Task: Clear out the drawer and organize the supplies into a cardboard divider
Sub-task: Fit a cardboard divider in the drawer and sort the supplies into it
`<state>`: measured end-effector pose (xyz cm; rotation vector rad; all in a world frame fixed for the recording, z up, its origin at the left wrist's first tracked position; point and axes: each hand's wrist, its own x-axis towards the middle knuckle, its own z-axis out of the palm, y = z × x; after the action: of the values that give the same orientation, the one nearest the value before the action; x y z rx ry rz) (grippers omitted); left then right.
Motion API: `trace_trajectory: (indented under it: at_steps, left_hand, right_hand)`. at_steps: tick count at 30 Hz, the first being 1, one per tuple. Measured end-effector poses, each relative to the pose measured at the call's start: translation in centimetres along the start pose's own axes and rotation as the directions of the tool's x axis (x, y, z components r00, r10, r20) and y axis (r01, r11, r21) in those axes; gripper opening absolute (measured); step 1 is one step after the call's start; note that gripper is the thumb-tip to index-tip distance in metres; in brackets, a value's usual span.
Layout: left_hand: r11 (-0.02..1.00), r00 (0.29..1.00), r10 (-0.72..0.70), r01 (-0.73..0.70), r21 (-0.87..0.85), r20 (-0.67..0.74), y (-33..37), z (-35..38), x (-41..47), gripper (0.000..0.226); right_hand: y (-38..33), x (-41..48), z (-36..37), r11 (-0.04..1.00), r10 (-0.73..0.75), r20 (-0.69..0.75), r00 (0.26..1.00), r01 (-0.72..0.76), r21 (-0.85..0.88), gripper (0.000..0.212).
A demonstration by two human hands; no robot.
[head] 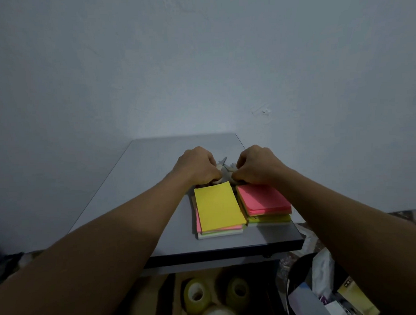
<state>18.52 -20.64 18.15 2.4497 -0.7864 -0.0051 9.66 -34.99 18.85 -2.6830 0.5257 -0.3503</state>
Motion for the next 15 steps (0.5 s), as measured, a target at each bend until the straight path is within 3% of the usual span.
trace_trajectory:
  at_steps: [8, 15]
  left_hand:
    - [0.994, 0.989, 0.03, -0.045, -0.103, -0.143, -0.3, -3.5, -1.6, 0.025]
    - [0.962, 0.967, 0.01, -0.079, -0.262, -0.255, -2.4, -8.7, -9.5, 0.013]
  right_hand:
    - [-0.1, -0.9, -2.4, 0.99, -0.031, -0.118, 0.992, 0.046, 0.13, 0.025]
    - [-2.3, -4.6, -6.1, 0.959, -0.051, -0.217, 0.975, 0.109, 0.262, 0.025]
